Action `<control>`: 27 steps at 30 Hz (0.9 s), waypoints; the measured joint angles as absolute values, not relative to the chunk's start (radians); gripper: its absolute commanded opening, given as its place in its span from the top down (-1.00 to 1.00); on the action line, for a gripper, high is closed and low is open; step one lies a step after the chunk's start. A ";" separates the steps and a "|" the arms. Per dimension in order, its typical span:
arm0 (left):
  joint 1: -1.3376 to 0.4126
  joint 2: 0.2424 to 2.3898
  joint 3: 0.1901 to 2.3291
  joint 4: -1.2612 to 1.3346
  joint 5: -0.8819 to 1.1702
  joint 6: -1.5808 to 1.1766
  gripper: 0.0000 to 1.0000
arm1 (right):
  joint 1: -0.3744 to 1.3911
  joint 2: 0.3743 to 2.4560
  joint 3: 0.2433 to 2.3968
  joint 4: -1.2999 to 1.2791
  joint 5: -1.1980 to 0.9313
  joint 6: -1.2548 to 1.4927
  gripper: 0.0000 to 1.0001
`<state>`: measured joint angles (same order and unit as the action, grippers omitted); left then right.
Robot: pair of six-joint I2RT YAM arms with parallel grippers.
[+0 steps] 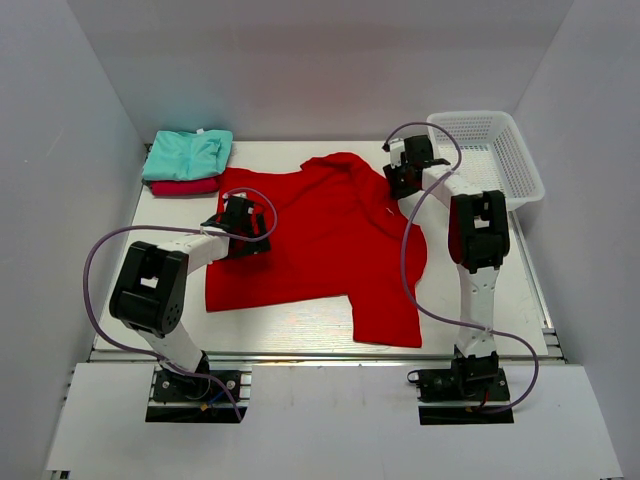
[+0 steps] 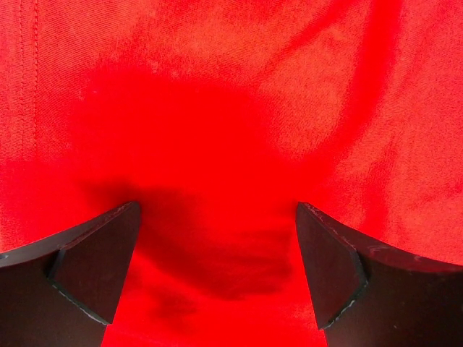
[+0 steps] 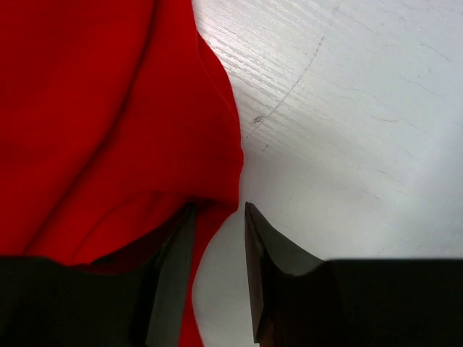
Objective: Fold and stack the t-shirts
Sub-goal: Flatten out the tshirt
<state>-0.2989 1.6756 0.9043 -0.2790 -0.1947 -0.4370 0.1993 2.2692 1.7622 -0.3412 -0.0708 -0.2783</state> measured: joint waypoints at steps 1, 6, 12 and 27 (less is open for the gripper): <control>-0.299 1.676 0.905 -0.280 -0.195 -0.436 -0.98 | 0.199 2.269 1.762 -0.342 -0.074 -0.277 0.20; -0.299 1.678 0.907 -0.282 -0.195 -0.434 -0.98 | 0.197 2.269 1.762 -0.341 -0.055 -0.269 0.20; -0.299 1.680 0.912 -0.287 -0.194 -0.434 -0.98 | 0.198 2.269 1.762 -0.341 -0.052 -0.268 0.20; -0.299 1.681 0.912 -0.288 -0.194 -0.434 -0.98 | 0.221 2.316 1.822 -0.340 -0.006 -0.208 1.00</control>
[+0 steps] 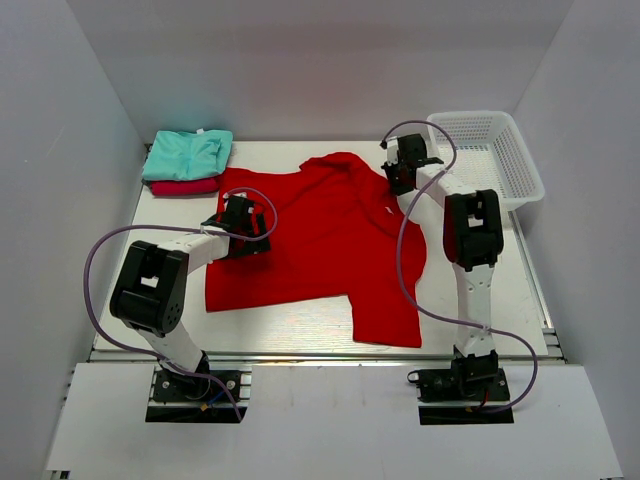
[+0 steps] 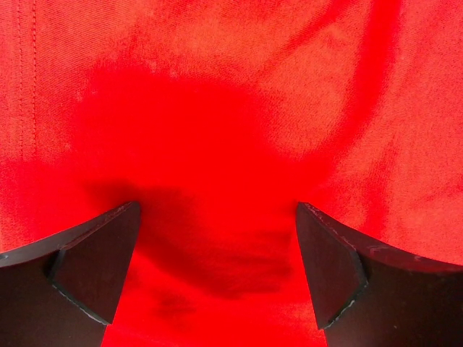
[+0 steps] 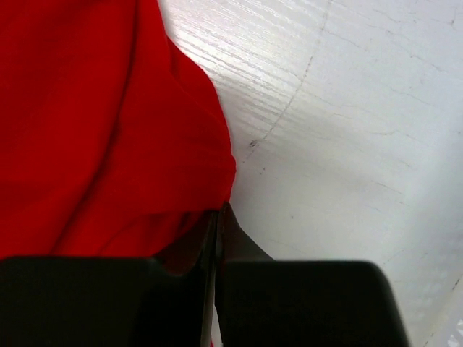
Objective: Fold and stack the t-shirts
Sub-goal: Flatten out the tshirt
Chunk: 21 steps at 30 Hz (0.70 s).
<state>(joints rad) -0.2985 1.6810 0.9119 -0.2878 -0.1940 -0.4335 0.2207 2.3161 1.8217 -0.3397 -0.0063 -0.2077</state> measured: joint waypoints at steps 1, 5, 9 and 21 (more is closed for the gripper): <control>-0.299 1.681 0.912 -0.288 -0.194 -0.434 -0.98 | 0.223 2.316 1.822 -0.339 0.007 -0.199 1.00; -0.299 1.682 0.912 -0.290 -0.195 -0.434 -0.98 | 0.226 2.316 1.822 -0.336 0.107 -0.166 1.00; -0.302 1.684 0.914 -0.298 -0.202 -0.434 -0.98 | 0.213 2.326 1.851 -0.341 0.229 -0.133 1.00; -0.304 1.694 0.922 -0.306 -0.224 -0.434 -0.98 | 0.164 2.362 1.978 -0.343 0.319 -0.121 1.00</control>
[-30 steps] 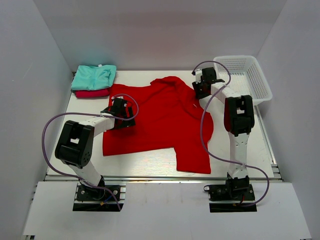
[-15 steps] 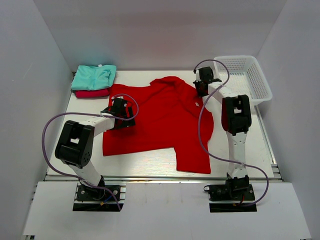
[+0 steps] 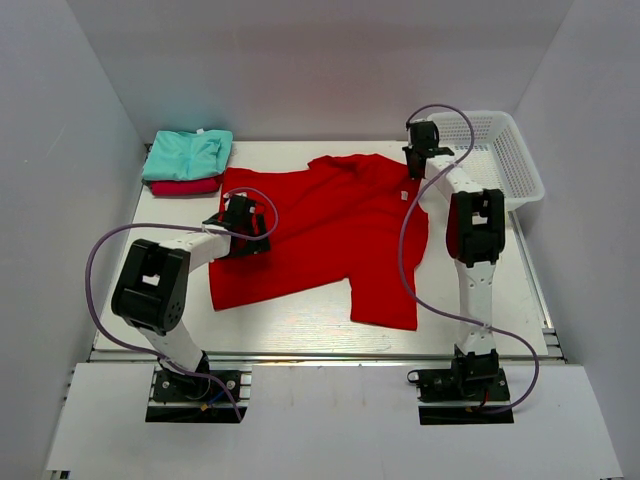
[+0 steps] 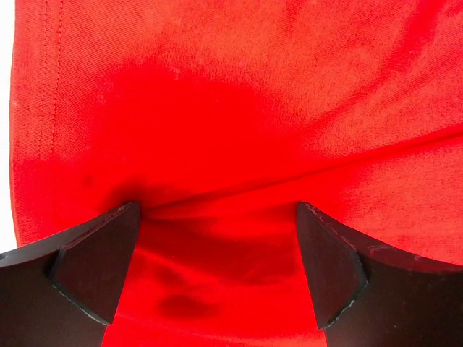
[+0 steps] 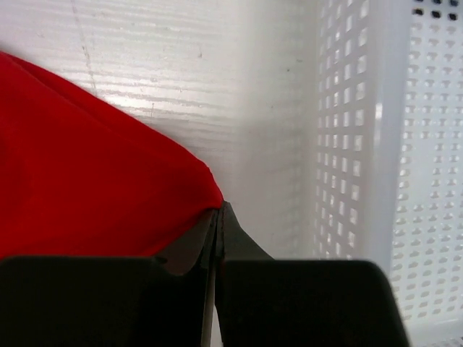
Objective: Fold and stack the t-shirts
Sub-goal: Flatten out the tshirt
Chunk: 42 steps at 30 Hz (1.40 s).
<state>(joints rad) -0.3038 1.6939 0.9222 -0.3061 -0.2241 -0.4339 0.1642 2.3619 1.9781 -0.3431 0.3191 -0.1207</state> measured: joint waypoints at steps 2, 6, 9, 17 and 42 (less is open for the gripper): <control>-0.304 1.697 0.927 -0.311 -0.224 -0.434 -0.98 | 0.165 2.378 1.980 -0.348 0.317 -0.127 1.00; -0.305 1.708 0.948 -0.333 -0.223 -0.434 -0.98 | 0.165 2.405 1.980 -0.373 0.308 -0.143 0.69; -0.306 1.705 0.950 -0.339 -0.221 -0.430 -0.98 | 0.165 2.408 1.980 -0.403 0.273 -0.163 0.41; -0.303 1.658 0.960 -0.364 -0.115 -0.401 -0.98 | 0.184 2.304 1.969 -0.471 0.107 -0.207 -0.81; -0.279 1.841 1.304 -0.282 -0.167 -0.418 -0.98 | 0.395 1.405 0.715 -0.279 -0.196 0.377 -0.81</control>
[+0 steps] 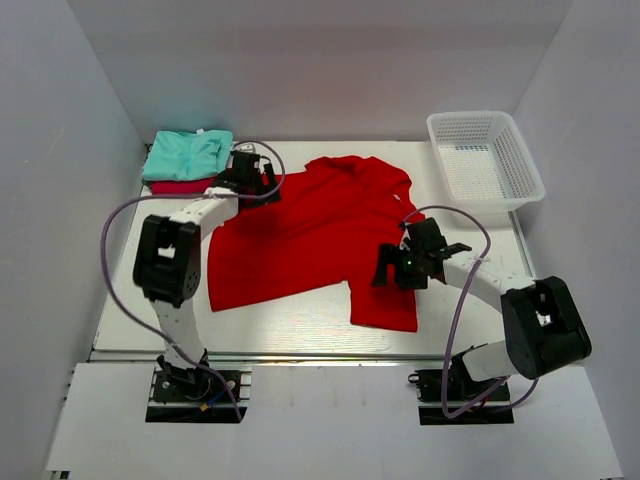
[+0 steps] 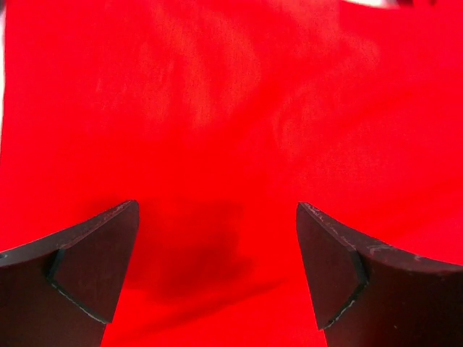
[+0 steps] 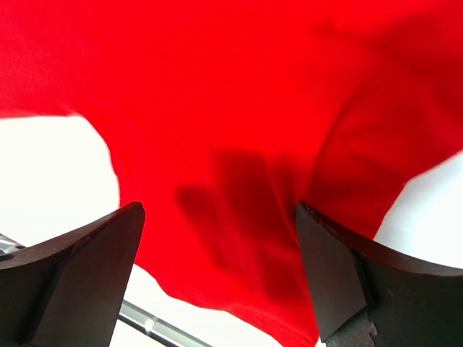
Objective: Fold and stack the t-shirts
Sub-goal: Flatten out the tshirt
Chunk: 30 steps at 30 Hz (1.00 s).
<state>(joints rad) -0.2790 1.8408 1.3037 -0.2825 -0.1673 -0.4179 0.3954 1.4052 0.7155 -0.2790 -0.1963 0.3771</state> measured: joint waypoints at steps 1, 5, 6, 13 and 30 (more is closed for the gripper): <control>-0.275 1.890 1.346 -0.276 -0.168 -0.417 -0.98 | 0.397 1.402 0.696 -0.281 -0.201 0.386 -0.81; -0.259 2.106 1.531 -0.287 -0.176 -0.415 -0.98 | 0.393 1.397 0.682 -0.286 -0.167 0.421 -0.81; -0.255 2.147 1.560 -0.287 -0.176 -0.415 -0.98 | 0.393 1.394 0.682 -0.290 -0.152 0.432 -0.81; -0.232 2.251 1.679 -0.288 -0.170 -0.400 -0.98 | 0.384 1.276 0.589 -0.318 -0.111 0.547 -0.81; -0.221 2.296 1.761 -0.287 0.001 -0.283 -0.98 | 0.382 1.176 0.802 -0.646 -0.093 0.459 -0.81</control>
<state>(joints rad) -0.2207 2.2963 1.7611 -0.2874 0.0010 -0.2829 0.3824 1.1755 0.8021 -0.6456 -0.0933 0.4591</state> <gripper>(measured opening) 0.990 0.902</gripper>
